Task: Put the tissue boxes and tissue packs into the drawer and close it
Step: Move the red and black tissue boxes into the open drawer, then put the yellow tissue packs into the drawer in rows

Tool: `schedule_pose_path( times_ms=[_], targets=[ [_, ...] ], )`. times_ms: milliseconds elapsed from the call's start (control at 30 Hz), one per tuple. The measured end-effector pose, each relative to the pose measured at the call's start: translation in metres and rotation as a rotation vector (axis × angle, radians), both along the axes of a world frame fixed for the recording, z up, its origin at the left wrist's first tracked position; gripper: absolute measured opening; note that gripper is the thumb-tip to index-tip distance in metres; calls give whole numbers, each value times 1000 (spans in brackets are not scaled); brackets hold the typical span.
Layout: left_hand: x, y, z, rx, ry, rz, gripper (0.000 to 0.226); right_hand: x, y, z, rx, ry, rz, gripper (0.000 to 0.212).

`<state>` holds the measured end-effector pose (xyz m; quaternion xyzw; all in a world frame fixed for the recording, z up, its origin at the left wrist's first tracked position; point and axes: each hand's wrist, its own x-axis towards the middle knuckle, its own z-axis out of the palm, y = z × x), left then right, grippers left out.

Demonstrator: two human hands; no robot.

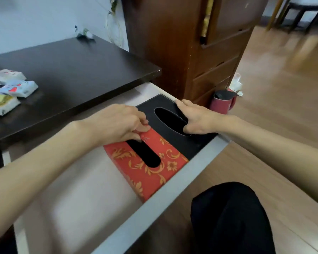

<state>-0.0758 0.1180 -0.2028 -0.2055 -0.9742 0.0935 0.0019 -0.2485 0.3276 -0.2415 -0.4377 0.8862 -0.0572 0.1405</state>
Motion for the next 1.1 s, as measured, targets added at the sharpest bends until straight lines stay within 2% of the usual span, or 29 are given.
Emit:
schedule_pose_path(
  times_ms=[100, 267, 367, 467, 567, 667, 833, 933, 1100],
  targets=[
    [-2, 4, 0, -104, -35, 19, 42, 9, 1, 2, -19, -21, -17, 89],
    [10, 3, -3, -1, 40, 81, 42, 6, 3, 4, -88, -54, -39, 90],
    [30, 6, -8, 173, 68, 219, 41, 1, -1, 15, -196, -69, -33, 66],
    [60, 5, -2, 337, 135, 341, 36, 7, -19, 32, -367, -77, -2, 53],
    [102, -13, 14, 376, 196, 498, 23, 28, -51, 48, -490, -159, 46, 34],
    [148, -44, 34, 413, 258, 745, 18, 63, -97, 64, -575, -251, 127, 20],
    [215, -100, 56, 417, 353, 1081, 17, 132, -189, 78, -637, -336, 221, 17],
    [240, -129, 51, 459, 416, 1236, 25, 167, -238, 81, -652, -355, 234, 18],
    [252, -162, 25, 468, 574, 1260, 43, 196, -305, 79, -624, -310, 299, 28]
  ],
)
